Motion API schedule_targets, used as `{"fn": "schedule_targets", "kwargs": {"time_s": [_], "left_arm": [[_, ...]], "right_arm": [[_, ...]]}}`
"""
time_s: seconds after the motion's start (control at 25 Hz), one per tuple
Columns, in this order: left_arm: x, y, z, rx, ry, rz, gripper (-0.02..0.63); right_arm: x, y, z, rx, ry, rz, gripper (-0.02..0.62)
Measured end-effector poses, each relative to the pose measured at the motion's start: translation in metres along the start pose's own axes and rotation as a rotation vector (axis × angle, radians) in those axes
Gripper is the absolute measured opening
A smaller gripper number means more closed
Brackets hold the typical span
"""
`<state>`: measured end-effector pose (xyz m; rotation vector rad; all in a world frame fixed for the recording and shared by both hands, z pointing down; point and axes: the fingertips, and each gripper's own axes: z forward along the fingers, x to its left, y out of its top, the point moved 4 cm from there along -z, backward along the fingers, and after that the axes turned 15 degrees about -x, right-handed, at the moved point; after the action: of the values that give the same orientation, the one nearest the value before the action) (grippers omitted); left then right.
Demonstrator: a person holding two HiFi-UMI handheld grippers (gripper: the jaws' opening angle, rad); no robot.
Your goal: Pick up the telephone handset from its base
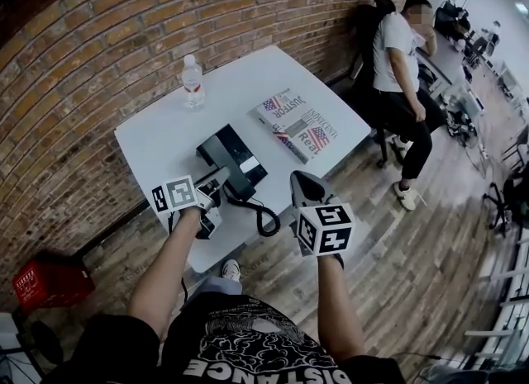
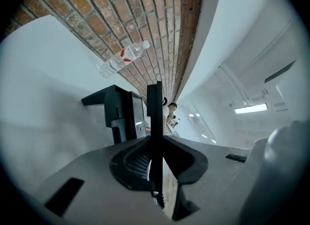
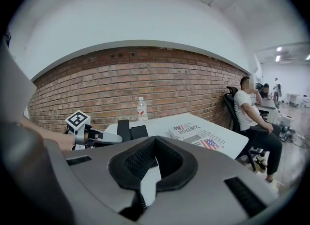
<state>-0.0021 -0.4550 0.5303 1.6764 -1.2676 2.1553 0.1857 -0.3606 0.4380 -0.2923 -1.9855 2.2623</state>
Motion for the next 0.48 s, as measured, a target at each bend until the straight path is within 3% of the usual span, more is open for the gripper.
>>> {"fn": "schedule_targets", "kwargs": {"time_s": [0.48], "left_arm": [[-0.076,-0.033,-0.006,0.018,-0.101,0.073,0.072]], "right_arm": [[-0.027,0.017,-0.07,-0.057,-0.074,-0.001,0.0]]}}
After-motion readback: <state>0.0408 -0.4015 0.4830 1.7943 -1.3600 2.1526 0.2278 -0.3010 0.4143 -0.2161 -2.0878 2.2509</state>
